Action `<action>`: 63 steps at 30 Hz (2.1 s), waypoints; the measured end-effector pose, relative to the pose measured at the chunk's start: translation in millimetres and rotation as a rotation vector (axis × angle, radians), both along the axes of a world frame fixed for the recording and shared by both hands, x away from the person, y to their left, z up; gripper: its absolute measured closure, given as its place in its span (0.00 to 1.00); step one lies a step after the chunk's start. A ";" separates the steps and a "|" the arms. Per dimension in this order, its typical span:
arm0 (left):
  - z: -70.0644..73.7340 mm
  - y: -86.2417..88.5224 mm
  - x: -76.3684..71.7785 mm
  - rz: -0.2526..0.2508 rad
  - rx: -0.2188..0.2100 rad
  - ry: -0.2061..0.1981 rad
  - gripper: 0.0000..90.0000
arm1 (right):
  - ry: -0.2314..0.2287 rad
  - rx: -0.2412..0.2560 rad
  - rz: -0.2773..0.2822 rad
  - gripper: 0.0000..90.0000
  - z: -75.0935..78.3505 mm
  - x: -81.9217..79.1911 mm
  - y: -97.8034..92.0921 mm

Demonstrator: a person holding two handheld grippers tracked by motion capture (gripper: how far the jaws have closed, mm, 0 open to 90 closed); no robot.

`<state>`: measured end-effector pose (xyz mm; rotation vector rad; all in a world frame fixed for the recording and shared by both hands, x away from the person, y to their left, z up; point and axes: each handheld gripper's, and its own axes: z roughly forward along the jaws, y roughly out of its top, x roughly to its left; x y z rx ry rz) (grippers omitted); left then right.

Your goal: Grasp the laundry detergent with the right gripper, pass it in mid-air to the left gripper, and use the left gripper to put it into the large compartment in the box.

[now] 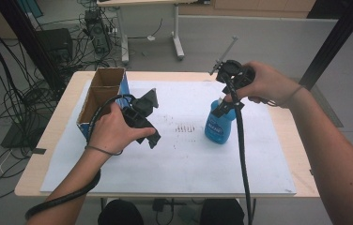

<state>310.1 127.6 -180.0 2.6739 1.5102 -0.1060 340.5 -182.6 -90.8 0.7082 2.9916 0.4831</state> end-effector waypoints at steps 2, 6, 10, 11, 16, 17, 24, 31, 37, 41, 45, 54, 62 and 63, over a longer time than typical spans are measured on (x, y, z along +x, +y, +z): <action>-0.7 -1.5 -0.4 0.000 0.001 -0.002 0.08 | -0.002 -0.001 -0.001 0.11 -0.3 -0.2 -1.0; 0.1 -3.0 -1.2 -0.002 -0.001 -0.007 0.08 | -0.008 0.002 -0.008 0.11 -0.5 -1.8 -6.4; 1.0 -1.6 -3.3 0.008 -0.007 -0.014 0.08 | -0.015 -0.001 -0.029 0.10 1.9 -5.9 -14.8; 1.0 -1.6 -3.3 0.008 -0.007 -0.014 0.07 | -0.015 -0.001 -0.029 0.10 1.9 -5.9 -14.8; 1.4 -1.4 -2.9 0.009 -0.005 -0.010 0.07 | -0.027 -0.001 -0.056 0.09 4.6 -11.7 -26.4; 1.6 -1.4 -3.2 0.011 -0.006 -0.012 0.07 | -0.028 -0.001 -0.058 0.09 4.7 -12.1 -27.9; 5.4 -3.2 -4.3 0.011 -0.004 -0.016 0.07 | -0.033 -0.008 -0.082 0.09 6.0 -18.6 -38.8; 5.5 -3.4 -5.8 0.012 -0.013 -0.020 0.07 | -0.038 -0.009 -0.105 0.09 5.9 -22.5 -51.1; 4.3 -4.6 -4.3 0.007 -0.013 -0.011 0.07 | -0.035 -0.007 -0.137 0.09 1.7 -25.8 -62.0; 4.5 -4.8 -4.9 0.010 -0.013 -0.015 0.07 | -0.035 -0.010 -0.156 0.09 -2.7 -28.2 -70.7; 3.9 -3.9 -5.8 0.016 -0.016 -0.018 0.07 | -0.030 -0.011 -0.172 0.09 -5.4 -30.8 -77.2; -0.4 -2.8 -5.3 0.018 -0.020 -0.012 0.07 | -0.031 -0.018 -0.208 0.09 -10.5 -35.0 -88.9; -1.4 -3.8 -5.3 0.020 -0.024 -0.014 0.07 | -0.033 -0.013 -0.228 0.09 -17.2 -37.3 -96.8; -1.4 -3.8 -5.3 0.020 -0.024 -0.014 0.07 | -0.034 -0.011 -0.229 0.09 -18.0 -37.7 -97.8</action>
